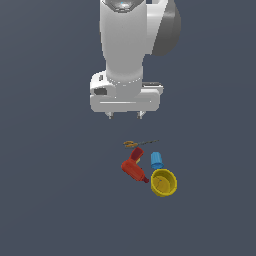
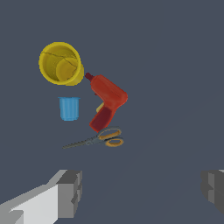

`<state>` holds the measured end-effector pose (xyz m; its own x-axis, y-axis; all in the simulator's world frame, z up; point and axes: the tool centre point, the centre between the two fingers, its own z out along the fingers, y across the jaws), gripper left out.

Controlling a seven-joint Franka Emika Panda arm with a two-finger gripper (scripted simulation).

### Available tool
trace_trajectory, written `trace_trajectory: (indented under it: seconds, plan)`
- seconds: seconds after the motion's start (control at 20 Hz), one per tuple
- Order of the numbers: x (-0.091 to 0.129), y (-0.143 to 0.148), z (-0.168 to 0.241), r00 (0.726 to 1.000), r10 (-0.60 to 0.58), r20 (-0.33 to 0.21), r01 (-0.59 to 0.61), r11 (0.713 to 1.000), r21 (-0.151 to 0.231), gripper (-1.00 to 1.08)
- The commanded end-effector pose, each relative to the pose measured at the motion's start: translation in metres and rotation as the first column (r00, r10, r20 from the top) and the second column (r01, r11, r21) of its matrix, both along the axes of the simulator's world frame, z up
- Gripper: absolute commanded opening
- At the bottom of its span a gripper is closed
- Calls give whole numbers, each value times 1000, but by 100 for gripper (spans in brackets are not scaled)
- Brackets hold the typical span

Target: Pick up a designated object from a clutter of objects.

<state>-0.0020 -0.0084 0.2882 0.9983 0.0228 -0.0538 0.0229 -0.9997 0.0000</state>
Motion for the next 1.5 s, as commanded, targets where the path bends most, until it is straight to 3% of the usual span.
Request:
trace_trajectory:
  seconds: [0.0,0.4,0.75,1.15,1.45]
  plan:
    - [0,0,0,1000,0,0,0,1000,0,28]
    - [-4,-4,-2,1000,-12,-15,13,1000,12,28]
    - [4,-1,-3,999,27,-18,-27,1000,12,28]
    - [32,11,-9,987,158,-29,-158,987,15,28]
    - [65,28,-19,949,314,-42,-313,949,28,28]
